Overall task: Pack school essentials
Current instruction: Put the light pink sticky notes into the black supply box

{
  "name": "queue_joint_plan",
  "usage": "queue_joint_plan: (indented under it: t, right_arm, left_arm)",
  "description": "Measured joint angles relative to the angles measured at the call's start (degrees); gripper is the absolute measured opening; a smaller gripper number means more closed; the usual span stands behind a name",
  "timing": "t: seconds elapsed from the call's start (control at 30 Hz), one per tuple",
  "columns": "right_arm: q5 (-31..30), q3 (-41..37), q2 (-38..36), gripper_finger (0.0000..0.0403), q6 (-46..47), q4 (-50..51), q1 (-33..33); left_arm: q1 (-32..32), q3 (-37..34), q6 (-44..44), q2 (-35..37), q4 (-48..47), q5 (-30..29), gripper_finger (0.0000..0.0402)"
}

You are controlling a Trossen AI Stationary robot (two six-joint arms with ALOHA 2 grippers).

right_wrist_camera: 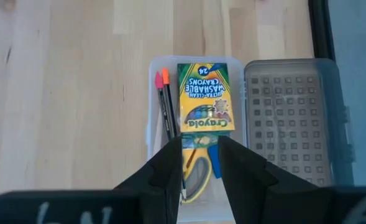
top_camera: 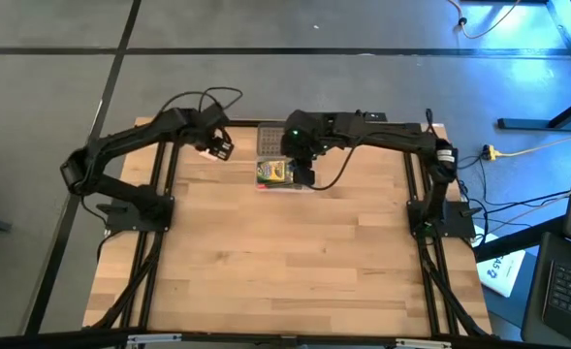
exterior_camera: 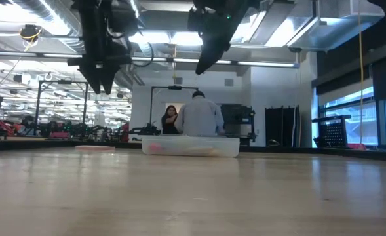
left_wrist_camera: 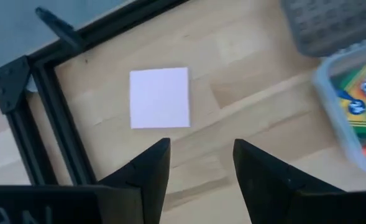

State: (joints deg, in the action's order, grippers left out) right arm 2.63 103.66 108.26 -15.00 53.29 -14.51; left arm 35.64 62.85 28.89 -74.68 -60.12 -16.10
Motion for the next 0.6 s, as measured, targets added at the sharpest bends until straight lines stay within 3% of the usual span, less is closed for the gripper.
queue_joint_plan:
  t: [0.17,0.33,0.53,0.6]
  right_arm:
    - [0.00,0.00,-0.69,0.0106,0.93,0.17,0.55]
    - [-0.37,0.00,-1.10,0.0106,2.71,0.29,0.93]
    - [-12.37,0.00,-2.32,0.0106,5.96,1.84,2.47]
    - [-13.35,0.00,-2.40,0.0106,5.97,1.01,2.79]
  left_arm:
    - [4.57,-1.29,-2.61,-2.11,0.57,2.20,0.0169]
    - [7.10,-6.84,-6.49,-3.65,7.29,6.52,0.0169]
    - [7.98,-12.86,-6.67,-3.75,12.41,6.80,0.0170]
    - [8.12,-13.96,-7.02,-3.75,13.21,6.84,0.0169]
